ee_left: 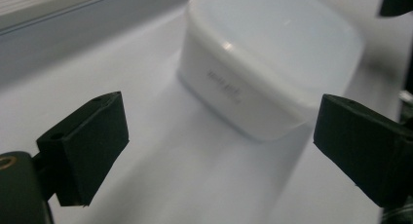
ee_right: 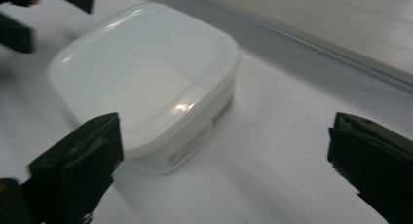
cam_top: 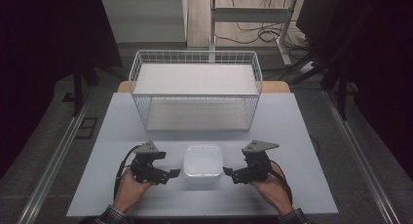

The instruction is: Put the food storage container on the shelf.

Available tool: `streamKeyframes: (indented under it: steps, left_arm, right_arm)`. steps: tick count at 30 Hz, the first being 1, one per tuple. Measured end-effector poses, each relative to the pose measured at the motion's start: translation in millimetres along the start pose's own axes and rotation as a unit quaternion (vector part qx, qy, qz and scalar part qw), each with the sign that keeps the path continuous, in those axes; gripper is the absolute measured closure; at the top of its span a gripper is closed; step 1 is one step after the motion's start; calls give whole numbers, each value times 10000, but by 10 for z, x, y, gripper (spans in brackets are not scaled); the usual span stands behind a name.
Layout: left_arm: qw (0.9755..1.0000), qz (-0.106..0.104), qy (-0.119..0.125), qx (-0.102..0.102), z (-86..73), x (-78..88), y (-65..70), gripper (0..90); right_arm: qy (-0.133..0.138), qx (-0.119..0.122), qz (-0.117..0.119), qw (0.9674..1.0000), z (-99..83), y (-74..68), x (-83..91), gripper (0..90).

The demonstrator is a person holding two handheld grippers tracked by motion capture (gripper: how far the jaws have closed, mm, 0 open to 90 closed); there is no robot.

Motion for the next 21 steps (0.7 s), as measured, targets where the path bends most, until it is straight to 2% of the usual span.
streamKeyframes:
  steps: [2,7,9,12,16,19,21]
  left_arm:
    - [10000,-84,7,-34,62,-44,48,55]
    - [9997,-121,-112,-156,148,-172,103,75]
    - [9997,-107,-152,-187,168,-228,105,87]
    - [9995,-66,-241,-171,159,-293,76,98]
    - [9994,-39,-337,-82,114,-361,9,125]
    - [9985,-374,-277,293,85,-382,45,175]
    - [9967,-575,-304,489,61,-385,95,254]
  right_arm:
    - [-34,-41,-159,9999,22,10,-22,0]
    - [-137,1,14,9999,83,-102,-82,0]
    - [-232,-15,34,9997,88,-138,-129,45]
    - [-204,-136,46,9997,99,-150,-204,131]
    - [-203,-447,234,9985,85,-149,-329,185]
    - [-401,-765,480,9951,-5,-174,-395,206]
    - [-471,-1135,751,9896,-31,-200,-391,277]
Point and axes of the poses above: each handheld gripper's, and its own axes: x roughly backward along the jaws, z roughly out of its top, y roughly to its right, the point moved 10 cm from there along -x, roughly forward along the jaws, and after that the axes turned 15 degrees about y, right-handed, at the moved point
